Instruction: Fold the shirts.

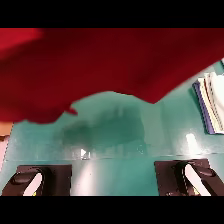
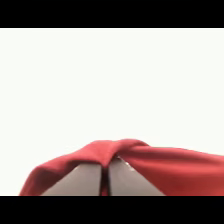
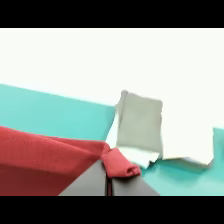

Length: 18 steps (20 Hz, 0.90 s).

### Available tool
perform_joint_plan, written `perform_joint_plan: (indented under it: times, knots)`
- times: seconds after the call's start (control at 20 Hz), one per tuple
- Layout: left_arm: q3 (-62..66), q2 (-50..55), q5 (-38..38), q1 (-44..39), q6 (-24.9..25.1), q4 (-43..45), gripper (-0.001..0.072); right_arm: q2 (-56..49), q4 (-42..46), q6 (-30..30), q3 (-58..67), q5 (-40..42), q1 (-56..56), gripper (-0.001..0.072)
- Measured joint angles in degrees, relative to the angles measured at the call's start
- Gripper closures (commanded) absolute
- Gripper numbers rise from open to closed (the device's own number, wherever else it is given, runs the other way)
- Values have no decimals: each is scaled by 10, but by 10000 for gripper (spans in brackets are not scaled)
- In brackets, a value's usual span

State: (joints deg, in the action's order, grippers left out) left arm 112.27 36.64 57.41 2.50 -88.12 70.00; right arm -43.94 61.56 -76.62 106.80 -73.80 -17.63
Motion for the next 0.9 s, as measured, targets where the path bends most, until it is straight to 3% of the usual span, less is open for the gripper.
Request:
perform_joint_plan:
  times: [0.3, 0.45, 0.65, 0.9]
  knots:
    - [-26, 96, 89, 0, -24, 42, 684, -83, 34, -23, 77, -83, 0, 697]
    - [-81, 186, 124, 0, -24, 28, 683, -136, 39, -27, 26, -97, 1, 697]
    - [-163, 327, 142, 0, 14, -36, 684, -233, 46, -28, -78, -98, 3, 698]
    - [-203, 489, 114, 0, 51, -72, 685, -364, 51, -28, -173, -45, 29, 697]
